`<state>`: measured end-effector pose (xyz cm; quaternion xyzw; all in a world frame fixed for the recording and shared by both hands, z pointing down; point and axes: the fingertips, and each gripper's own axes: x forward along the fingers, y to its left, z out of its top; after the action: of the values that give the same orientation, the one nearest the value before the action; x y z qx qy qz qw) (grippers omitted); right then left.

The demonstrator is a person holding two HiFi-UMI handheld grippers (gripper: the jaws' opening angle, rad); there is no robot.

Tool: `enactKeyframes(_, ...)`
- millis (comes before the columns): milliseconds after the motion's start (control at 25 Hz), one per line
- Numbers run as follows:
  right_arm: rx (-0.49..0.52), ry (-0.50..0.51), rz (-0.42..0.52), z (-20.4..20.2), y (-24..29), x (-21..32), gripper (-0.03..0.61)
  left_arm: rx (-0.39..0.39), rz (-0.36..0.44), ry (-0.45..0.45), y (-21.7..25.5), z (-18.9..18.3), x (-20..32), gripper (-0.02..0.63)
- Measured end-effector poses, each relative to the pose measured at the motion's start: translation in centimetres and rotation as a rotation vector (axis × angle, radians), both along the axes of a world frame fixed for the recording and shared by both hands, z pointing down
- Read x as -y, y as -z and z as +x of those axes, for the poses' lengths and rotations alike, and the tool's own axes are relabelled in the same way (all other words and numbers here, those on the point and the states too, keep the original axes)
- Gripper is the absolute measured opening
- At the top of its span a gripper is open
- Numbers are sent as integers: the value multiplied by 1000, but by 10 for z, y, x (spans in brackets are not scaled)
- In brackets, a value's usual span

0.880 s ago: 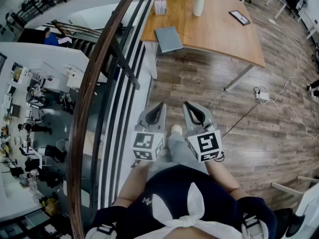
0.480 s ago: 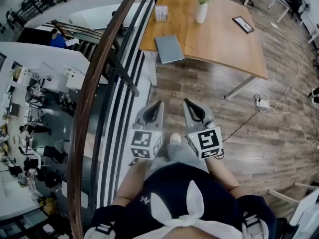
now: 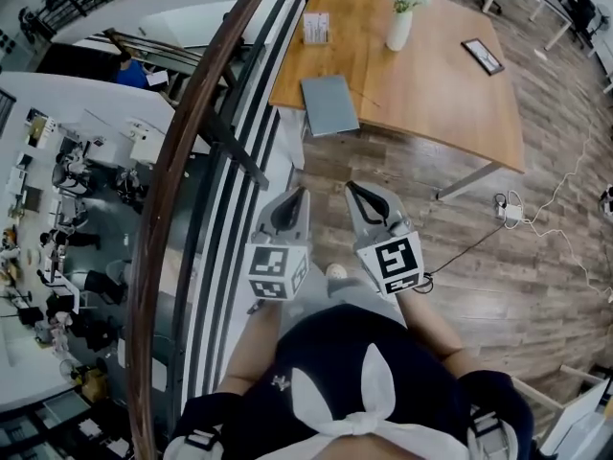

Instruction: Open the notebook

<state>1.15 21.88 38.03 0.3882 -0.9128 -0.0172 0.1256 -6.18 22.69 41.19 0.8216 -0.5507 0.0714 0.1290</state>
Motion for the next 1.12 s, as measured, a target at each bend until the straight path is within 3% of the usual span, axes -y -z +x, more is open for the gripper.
enactKeyframes(80, 0, 16, -21, -6, -8, 16, 0, 5, -17, 6, -8, -6, 14, 17)
enactKeyframes(160, -9, 24, -46, -15, -15, 39, 64, 6, -31, 11, -13, -16, 35, 17)
enactKeyframes(320, -32, 24, -77, -32, -28, 82, 77, 6, -54, 2, -21, -34, 77, 17)
enactKeyframes(480, -71, 34, -98, -51, -41, 124, 130, 1, -81, -23, -28, -50, 124, 17)
enactKeyframes(840, -196, 56, -135, -89, -73, 192, 209, 0, -132, -66, -46, -80, 191, 17)
enactKeyframes(1120, -351, 59, -130, -100, -108, 231, 212, -1, -174, -105, -67, -90, 228, 17)
